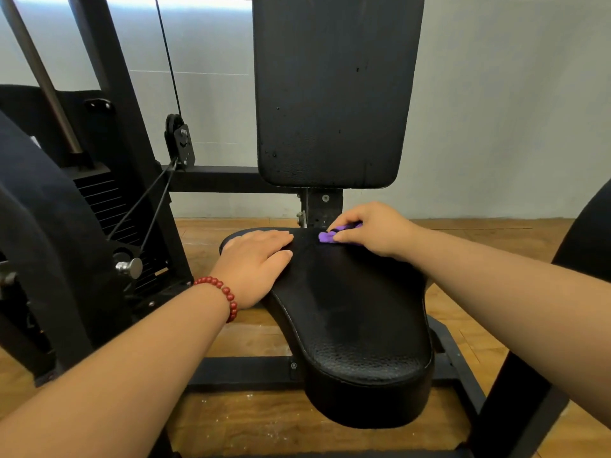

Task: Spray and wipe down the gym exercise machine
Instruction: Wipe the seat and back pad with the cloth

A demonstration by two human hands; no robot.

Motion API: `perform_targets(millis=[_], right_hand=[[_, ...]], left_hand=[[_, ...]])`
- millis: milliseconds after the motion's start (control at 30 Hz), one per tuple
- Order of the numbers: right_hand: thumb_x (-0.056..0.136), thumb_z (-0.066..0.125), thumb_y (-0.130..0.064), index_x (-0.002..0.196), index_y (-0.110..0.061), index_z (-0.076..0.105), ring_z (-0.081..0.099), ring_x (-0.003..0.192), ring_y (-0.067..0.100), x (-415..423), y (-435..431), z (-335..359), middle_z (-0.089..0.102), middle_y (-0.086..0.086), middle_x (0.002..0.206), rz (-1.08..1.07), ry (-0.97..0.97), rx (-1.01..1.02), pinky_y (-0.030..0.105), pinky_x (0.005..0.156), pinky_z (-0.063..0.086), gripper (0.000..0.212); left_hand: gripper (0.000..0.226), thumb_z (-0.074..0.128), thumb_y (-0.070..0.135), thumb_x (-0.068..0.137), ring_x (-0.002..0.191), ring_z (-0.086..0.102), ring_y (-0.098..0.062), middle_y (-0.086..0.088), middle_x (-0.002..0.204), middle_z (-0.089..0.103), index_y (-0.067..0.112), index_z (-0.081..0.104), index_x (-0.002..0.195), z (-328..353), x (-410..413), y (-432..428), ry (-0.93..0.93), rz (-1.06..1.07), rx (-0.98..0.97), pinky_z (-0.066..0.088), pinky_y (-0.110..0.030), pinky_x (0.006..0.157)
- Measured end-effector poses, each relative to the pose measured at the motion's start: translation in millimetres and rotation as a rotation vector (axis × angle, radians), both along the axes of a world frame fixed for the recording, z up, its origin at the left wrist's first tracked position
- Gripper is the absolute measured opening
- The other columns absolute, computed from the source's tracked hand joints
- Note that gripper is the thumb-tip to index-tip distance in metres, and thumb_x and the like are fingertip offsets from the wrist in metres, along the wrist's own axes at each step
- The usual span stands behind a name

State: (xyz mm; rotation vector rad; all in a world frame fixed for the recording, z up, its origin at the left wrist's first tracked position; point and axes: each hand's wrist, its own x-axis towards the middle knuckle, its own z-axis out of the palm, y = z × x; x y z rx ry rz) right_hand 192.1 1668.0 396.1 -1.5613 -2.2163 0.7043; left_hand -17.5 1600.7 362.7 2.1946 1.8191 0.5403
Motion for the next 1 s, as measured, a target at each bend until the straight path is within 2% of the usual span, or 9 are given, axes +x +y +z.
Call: perform_targets(millis=[167, 267, 367, 533, 633, 767, 833, 933, 1000], right_hand=[[0.093, 0.065, -0.022, 0.109, -0.017, 0.071, 0.051, 0.093, 0.013, -2, 21, 0, 0.061, 0.001, 0.104, -0.063, -0.021, 0.013, 0.026, 0.08, 0.039, 0.018], [0.094, 0.064, -0.022, 0.11, -0.015, 0.071, 0.052, 0.087, 0.013, -11, 27, -2, 0.062, 0.003, 0.103, -0.078, -0.06, 0.012, 0.026, 0.077, 0.038, 0.018], [0.094, 0.064, -0.023, 0.11, -0.02, 0.071, 0.051, 0.087, 0.009, -14, 15, 0, 0.062, -0.003, 0.103, 0.004, -0.08, 0.024, 0.024, 0.078, 0.039, 0.018], [0.092, 0.066, -0.026, 0.11, -0.029, 0.07, 0.05, 0.087, -0.002, -5, -5, 2, 0.056, -0.022, 0.094, 0.181, -0.072, 0.024, 0.014, 0.072, 0.038, 0.019], [0.092, 0.066, -0.027, 0.11, -0.024, 0.07, 0.05, 0.088, 0.003, -3, 12, 1, 0.058, -0.012, 0.1, 0.095, -0.084, 0.035, 0.021, 0.077, 0.037, 0.019], [0.094, 0.064, -0.024, 0.111, -0.018, 0.071, 0.055, 0.101, 0.018, -7, 35, -2, 0.062, 0.003, 0.107, -0.036, -0.113, 0.011, 0.026, 0.082, 0.04, 0.02], [0.093, 0.064, -0.025, 0.11, -0.019, 0.071, 0.053, 0.095, 0.012, -11, 29, -3, 0.063, 0.0, 0.108, 0.005, -0.094, -0.005, 0.024, 0.079, 0.04, 0.019], [0.092, 0.066, -0.026, 0.109, -0.029, 0.07, 0.052, 0.087, 0.001, -8, 4, 2, 0.06, -0.016, 0.099, 0.148, -0.057, -0.013, 0.013, 0.07, 0.038, 0.018], [0.091, 0.066, -0.028, 0.105, -0.037, 0.068, 0.051, 0.089, -0.004, -4, -6, 4, 0.056, -0.026, 0.095, 0.227, -0.078, -0.036, 0.009, 0.07, 0.035, 0.017]], left_hand=[[0.044, 0.032, 0.033, 0.104, 0.143, 0.027, -0.011, 0.011, 0.153, 0.037, 0.029, 0.038, 0.147, -2, -1, 0, -0.009, -0.002, -0.007, 0.018, -0.041, 0.12], [0.043, 0.032, 0.032, 0.104, 0.143, 0.026, -0.01, 0.012, 0.153, 0.036, 0.03, 0.039, 0.147, -1, -2, -1, -0.017, 0.004, -0.001, 0.016, -0.041, 0.12], [0.043, 0.032, 0.03, 0.105, 0.143, 0.025, -0.01, 0.011, 0.153, 0.036, 0.029, 0.038, 0.147, -1, -1, -1, -0.007, 0.007, 0.003, 0.015, -0.039, 0.12], [0.043, 0.032, 0.029, 0.104, 0.143, 0.024, -0.008, 0.013, 0.154, 0.035, 0.03, 0.037, 0.148, -1, -1, -2, -0.016, 0.008, 0.001, 0.016, -0.039, 0.12], [0.043, 0.032, 0.028, 0.105, 0.143, 0.024, -0.008, 0.014, 0.153, 0.035, 0.031, 0.037, 0.148, -1, -2, -1, -0.024, 0.01, 0.003, 0.015, -0.039, 0.12], [0.044, 0.028, 0.033, 0.104, 0.143, 0.025, -0.008, 0.013, 0.153, 0.036, 0.031, 0.039, 0.147, -4, -3, -1, -0.046, 0.006, 0.01, 0.015, -0.039, 0.121], [0.044, 0.028, 0.033, 0.104, 0.143, 0.025, -0.008, 0.013, 0.153, 0.036, 0.031, 0.039, 0.147, -3, -3, -1, -0.047, 0.01, 0.007, 0.014, -0.038, 0.12], [0.043, 0.032, 0.028, 0.104, 0.142, 0.025, -0.008, 0.013, 0.153, 0.036, 0.031, 0.039, 0.147, -3, -2, -1, -0.042, 0.022, 0.013, 0.015, -0.036, 0.12], [0.043, 0.032, 0.027, 0.104, 0.142, 0.026, -0.007, 0.013, 0.153, 0.037, 0.031, 0.039, 0.146, -2, -1, -1, -0.043, 0.024, 0.015, 0.015, -0.035, 0.12]])
